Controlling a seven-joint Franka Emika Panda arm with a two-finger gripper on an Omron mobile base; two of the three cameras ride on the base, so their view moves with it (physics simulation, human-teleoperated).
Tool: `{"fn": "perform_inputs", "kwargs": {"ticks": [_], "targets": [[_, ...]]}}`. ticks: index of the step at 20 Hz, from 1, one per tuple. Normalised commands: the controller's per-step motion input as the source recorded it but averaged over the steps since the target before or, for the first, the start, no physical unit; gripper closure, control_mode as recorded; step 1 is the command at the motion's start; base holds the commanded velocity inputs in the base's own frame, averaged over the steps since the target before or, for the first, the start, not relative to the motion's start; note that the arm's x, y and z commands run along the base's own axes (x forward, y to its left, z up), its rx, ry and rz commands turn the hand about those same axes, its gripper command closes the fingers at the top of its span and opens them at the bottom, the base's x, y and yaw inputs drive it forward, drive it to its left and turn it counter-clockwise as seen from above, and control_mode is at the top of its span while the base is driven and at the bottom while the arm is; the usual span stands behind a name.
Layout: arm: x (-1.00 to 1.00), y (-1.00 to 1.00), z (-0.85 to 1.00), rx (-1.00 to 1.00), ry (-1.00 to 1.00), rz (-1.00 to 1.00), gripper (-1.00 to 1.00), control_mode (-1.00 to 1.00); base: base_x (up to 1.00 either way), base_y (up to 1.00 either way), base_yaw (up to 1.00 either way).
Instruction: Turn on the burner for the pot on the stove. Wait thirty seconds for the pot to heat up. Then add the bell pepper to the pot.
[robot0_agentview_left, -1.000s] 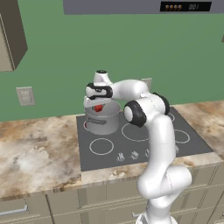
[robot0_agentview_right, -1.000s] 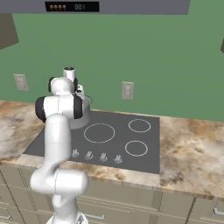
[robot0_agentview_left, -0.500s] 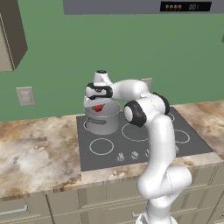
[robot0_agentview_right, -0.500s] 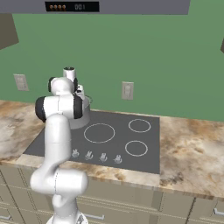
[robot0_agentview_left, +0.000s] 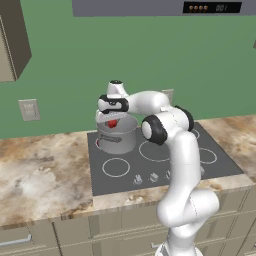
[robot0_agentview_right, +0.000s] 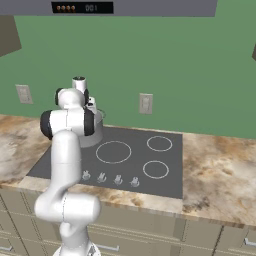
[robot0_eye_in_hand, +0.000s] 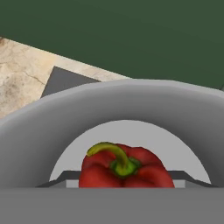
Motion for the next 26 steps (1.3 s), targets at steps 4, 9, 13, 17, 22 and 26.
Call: {"fn": "perform_inputs", "kwargs": {"ticks": [4,9,13,17,22,26], "targets": [[0.0,0.0,0.0,0.0,0.0,0.0,1.0,-1.0,0.0,0.0,0.0],[0.0,0.0,0.0,0.0,0.0,0.0,1.0,-1.0,0.0,0.0,0.0],[0.0,0.0,0.0,0.0,0.0,0.0,1.0,-1.0,0.0,0.0,0.0],[0.0,0.0,0.0,0.0,0.0,0.0,1.0,-1.0,0.0,0.0,0.0],[0.0,0.0,0.0,0.0,0.0,0.0,1.0,-1.0,0.0,0.0,0.0],[0.0,0.0,0.0,0.0,0.0,0.0,1.0,-1.0,0.0,0.0,0.0]]}}
